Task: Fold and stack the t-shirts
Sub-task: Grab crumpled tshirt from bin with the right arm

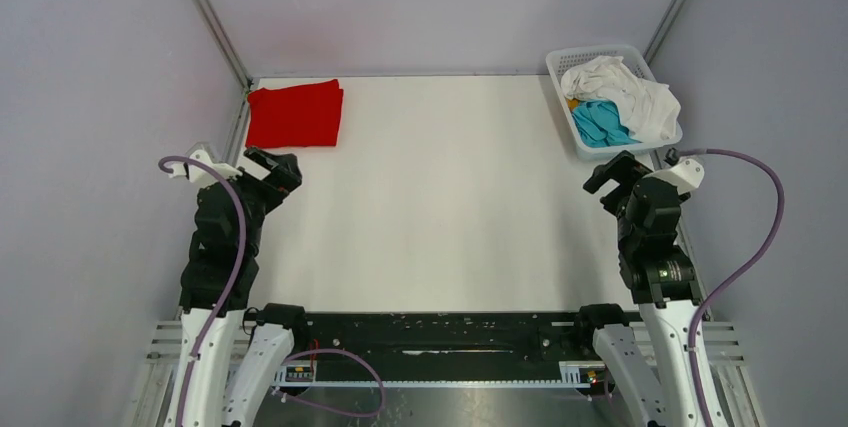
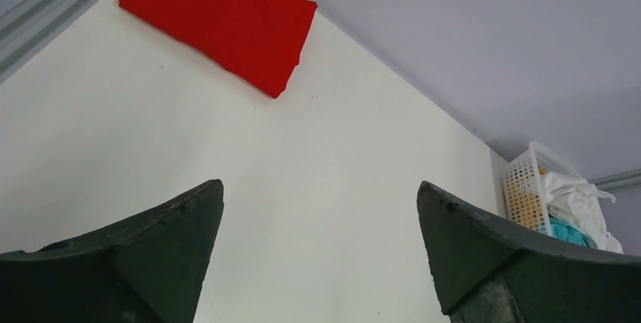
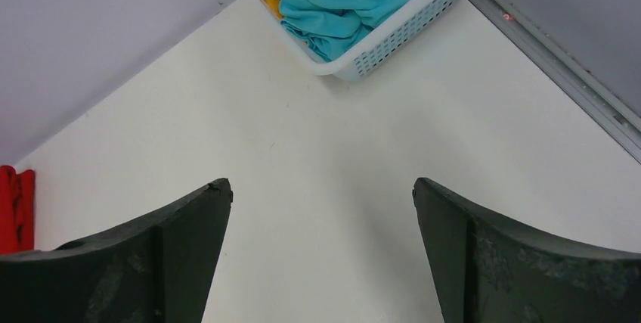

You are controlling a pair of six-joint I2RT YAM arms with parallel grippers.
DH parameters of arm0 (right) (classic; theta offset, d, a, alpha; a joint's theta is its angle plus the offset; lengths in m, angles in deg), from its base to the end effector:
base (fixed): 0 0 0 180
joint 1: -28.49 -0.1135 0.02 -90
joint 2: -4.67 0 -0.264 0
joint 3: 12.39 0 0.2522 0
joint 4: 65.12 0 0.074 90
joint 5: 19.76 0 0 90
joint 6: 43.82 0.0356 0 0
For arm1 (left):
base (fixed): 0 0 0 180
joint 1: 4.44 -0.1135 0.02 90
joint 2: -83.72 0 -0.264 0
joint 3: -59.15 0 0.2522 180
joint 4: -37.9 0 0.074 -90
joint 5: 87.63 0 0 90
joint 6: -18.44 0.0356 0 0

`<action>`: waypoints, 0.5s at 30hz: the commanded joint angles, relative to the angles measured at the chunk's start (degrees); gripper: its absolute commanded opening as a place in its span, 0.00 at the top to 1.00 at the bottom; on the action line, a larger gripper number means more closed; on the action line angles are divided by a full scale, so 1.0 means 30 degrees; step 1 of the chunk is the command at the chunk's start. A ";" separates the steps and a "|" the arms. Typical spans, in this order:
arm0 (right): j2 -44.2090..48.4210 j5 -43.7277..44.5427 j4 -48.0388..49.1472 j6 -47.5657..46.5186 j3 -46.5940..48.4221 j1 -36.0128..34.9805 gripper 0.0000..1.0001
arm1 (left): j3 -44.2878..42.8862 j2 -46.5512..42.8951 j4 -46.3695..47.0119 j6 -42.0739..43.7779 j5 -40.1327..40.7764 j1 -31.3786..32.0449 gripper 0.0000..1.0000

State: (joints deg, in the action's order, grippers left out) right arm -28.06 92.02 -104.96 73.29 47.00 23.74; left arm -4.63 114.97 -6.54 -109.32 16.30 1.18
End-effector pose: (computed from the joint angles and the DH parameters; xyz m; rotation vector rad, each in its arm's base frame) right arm 0.1282 -0.0026 0.3450 0.6060 1.6784 0.0575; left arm 0.1134 -0.0026 0.3637 -0.6606 1.6576 -0.3307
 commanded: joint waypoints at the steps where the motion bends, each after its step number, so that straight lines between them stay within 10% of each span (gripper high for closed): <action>1: -0.1134 -0.1053 0.2145 -0.1576 0.0467 0.0014 0.02 | -0.0143 0.0621 -0.0081 -0.0315 -0.0309 -0.0031 0.01; 15: -1.7500 0.0562 0.4789 -0.2270 1.1508 0.0941 0.01 | 0.0298 0.1936 0.0088 -0.0275 0.0738 -0.0043 0.01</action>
State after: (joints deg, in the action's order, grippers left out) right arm -70.31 92.04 -95.70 65.90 72.42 25.86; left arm -4.21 119.97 -7.54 -109.84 16.82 1.18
